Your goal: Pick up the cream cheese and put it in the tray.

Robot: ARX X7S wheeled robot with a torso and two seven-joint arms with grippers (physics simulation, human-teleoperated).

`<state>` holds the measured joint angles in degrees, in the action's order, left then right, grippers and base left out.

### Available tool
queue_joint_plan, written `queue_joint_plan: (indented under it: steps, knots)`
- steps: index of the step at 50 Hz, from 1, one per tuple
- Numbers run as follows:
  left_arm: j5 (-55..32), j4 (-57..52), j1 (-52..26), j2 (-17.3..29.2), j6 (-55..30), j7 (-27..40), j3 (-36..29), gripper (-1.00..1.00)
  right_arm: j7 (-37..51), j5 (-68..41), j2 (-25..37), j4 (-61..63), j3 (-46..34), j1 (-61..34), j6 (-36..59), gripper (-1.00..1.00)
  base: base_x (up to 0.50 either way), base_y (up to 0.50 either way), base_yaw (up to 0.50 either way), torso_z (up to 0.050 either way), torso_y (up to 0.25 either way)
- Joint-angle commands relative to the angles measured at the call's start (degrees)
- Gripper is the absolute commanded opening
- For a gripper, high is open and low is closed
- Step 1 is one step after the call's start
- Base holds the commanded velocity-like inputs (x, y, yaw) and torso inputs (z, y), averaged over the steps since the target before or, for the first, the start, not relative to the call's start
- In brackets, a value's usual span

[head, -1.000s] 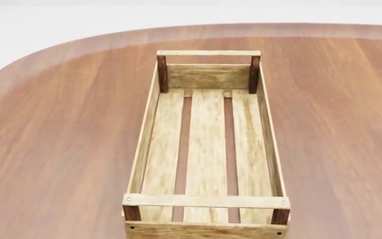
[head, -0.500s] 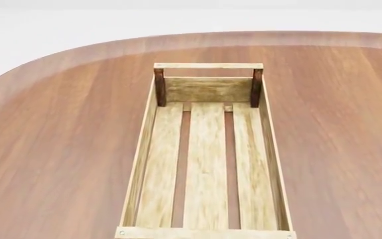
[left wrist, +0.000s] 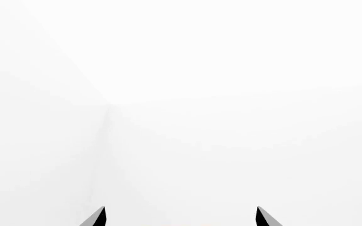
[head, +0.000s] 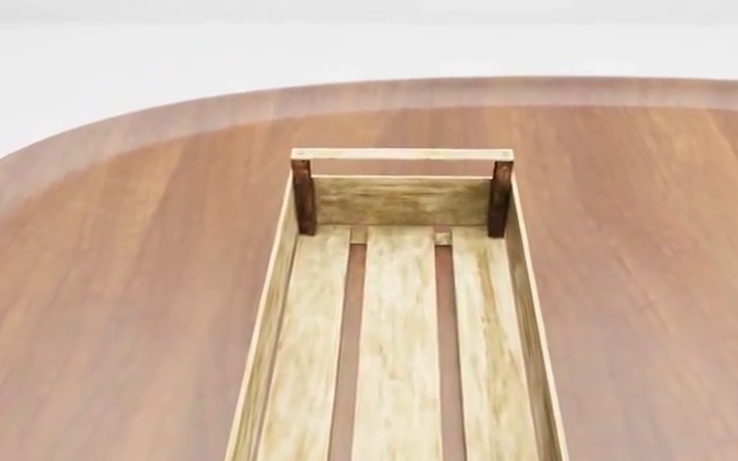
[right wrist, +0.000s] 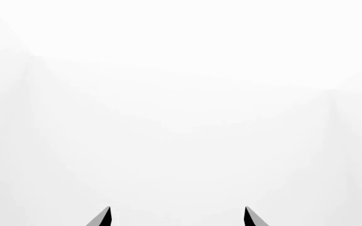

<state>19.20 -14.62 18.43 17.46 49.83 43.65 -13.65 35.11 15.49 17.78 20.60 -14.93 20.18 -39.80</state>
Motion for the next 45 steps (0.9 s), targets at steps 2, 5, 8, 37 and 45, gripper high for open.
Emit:
queue_joint_plan:
  steps: [2, 5, 8, 37, 45]
  knots:
    - [0.1, 0.0, -0.1, 0.4, 0.0, 0.5, -0.3, 1.0, 0.3, 0.0, 0.2, 0.1, -0.2, -0.2, 0.3, 1.0, 0.2, 0.0, 0.0, 0.0, 0.0]
    - [0.1, 0.1, -0.2, 0.4, 0.0, 0.7, -0.4, 1.0, 0.4, 0.0, 0.2, 0.0, -0.3, -0.2, 0.3, 1.0, 0.2, 0.0, 0.0, 0.0, 0.0]
    - [0.1, 0.2, -0.3, 0.5, 0.0, 0.8, -0.4, 1.0, 0.4, 0.0, 0.3, 0.0, -0.4, -0.2, 0.3, 1.0, 0.2, 0.0, 0.0, 0.0, 0.0]
    - [0.3, -0.3, -0.4, 1.1, -0.6, 1.7, -1.0, 1.0, 1.1, -0.3, 0.9, -0.3, -1.0, -0.8, 0.5, 1.0, 0.15, 0.0, 0.0, 0.0, 0.001]
    - [0.4, -0.4, -0.4, 1.4, -0.8, 1.9, -1.2, 1.0, 1.3, -0.1, 0.8, -0.4, -1.1, -1.0, 1.1, 1.0, 0.0, 0.0, 0.0, 0.0, 0.0]
